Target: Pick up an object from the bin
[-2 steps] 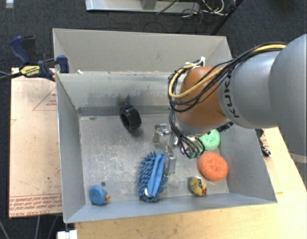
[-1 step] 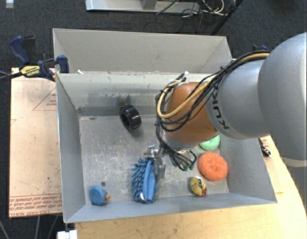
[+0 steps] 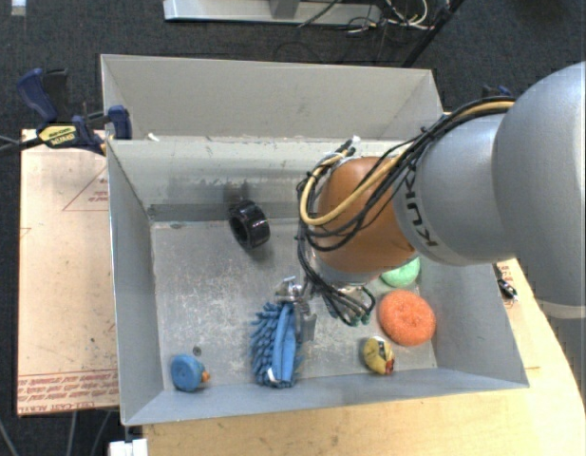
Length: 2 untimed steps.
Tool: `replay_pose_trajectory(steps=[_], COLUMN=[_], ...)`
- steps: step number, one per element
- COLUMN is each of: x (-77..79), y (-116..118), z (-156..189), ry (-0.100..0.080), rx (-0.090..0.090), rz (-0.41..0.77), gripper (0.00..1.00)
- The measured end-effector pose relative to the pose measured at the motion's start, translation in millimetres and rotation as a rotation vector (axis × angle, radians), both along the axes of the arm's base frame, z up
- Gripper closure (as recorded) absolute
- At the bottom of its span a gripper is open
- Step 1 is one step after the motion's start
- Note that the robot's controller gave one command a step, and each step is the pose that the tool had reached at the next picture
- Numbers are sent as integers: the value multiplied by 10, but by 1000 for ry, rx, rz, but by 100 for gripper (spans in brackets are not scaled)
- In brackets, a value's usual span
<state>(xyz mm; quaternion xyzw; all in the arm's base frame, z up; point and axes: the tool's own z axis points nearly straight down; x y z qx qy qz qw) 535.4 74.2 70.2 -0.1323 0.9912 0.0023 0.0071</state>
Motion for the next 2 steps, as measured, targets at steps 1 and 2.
replay_pose_trajectory(steps=[1,2], x=[-68,50], y=[-37,-30], z=[5,1697], ry=[-5,-10], rx=[2,4], rz=[-47,-108], gripper=[100,100])
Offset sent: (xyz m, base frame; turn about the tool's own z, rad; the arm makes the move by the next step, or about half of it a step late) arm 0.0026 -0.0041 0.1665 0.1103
